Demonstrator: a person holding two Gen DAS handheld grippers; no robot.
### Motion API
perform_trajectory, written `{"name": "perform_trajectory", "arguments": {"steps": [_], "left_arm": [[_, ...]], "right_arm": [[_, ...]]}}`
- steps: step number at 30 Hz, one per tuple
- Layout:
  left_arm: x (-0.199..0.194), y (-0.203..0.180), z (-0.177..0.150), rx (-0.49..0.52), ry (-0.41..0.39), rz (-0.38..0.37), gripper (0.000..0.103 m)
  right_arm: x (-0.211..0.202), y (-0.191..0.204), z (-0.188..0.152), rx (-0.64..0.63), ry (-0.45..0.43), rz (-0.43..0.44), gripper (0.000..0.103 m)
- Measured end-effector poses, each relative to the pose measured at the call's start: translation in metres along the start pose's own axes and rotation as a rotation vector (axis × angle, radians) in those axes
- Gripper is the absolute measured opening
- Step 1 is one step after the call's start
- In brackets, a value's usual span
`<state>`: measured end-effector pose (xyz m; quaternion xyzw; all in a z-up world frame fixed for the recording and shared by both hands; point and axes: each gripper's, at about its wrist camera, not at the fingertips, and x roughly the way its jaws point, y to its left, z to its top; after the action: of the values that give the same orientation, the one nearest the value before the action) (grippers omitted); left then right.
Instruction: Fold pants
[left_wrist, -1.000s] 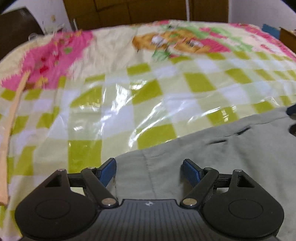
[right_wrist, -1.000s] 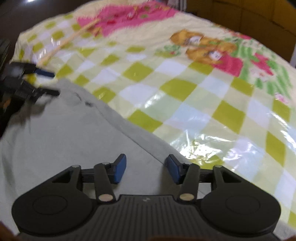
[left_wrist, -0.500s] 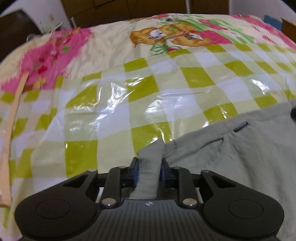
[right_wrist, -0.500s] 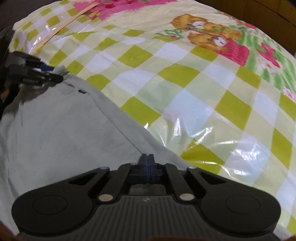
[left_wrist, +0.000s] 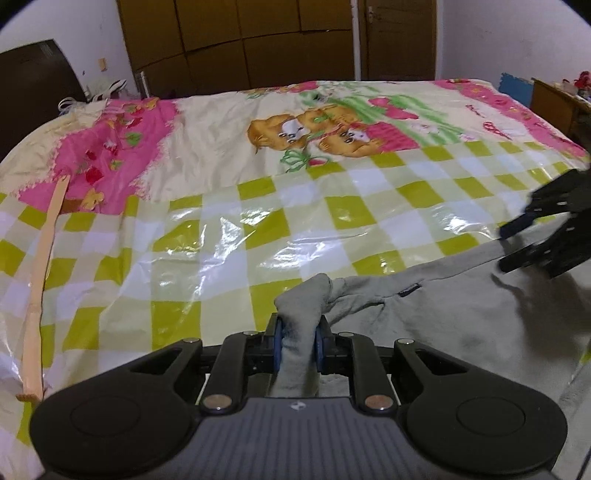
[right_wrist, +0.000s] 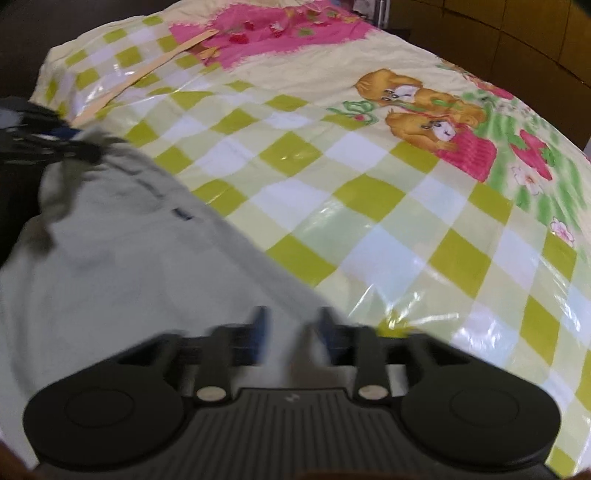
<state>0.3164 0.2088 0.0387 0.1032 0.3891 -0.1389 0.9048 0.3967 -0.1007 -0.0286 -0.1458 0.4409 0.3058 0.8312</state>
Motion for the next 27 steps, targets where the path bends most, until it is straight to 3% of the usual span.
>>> {"name": "perform_trajectory", "arguments": {"steps": [3,7,8,9,11,15,18,24,27], "left_arm": [[-0.005,-0.001,0.0,-0.011,-0.021,-0.018,0.031],[-0.008,-0.001,-0.005,-0.025,-0.03,-0.031,0.031],[-0.007,-0.001,-0.007,-0.027,-0.027,-0.029,0.031],[-0.007,-0.001,-0.008,-0.027,-0.024,-0.025,0.031],[-0.005,-0.001,-0.009,-0.037,-0.018,-0.018,0.031],[-0.016,0.002,-0.011,-0.062,-0.05,-0.011,0.031],[-0.042,0.008,-0.02,-0.083,-0.09,-0.02,0.031],[-0.106,0.019,-0.091,-0.188,-0.124,-0.034,0.032],[-0.12,0.016,-0.137,-0.215,-0.082,-0.024,0.036]], "right_arm": [[0.022,-0.001,0.003,-0.077,0.034,0.008,0.061],[0.036,-0.01,0.001,-0.05,0.046,0.027,0.057],[0.035,-0.012,0.001,-0.032,0.041,0.029,0.043],[0.033,-0.014,0.001,-0.006,0.04,0.028,0.019],[0.023,-0.014,0.001,0.027,0.037,0.022,0.002],[-0.013,0.0,0.002,0.021,-0.003,0.012,0.002],[-0.064,0.016,-0.004,0.064,-0.081,0.049,0.002],[-0.157,0.083,-0.046,0.081,-0.184,0.174,0.002],[-0.164,0.118,-0.075,0.119,-0.139,0.269,0.002]]}}
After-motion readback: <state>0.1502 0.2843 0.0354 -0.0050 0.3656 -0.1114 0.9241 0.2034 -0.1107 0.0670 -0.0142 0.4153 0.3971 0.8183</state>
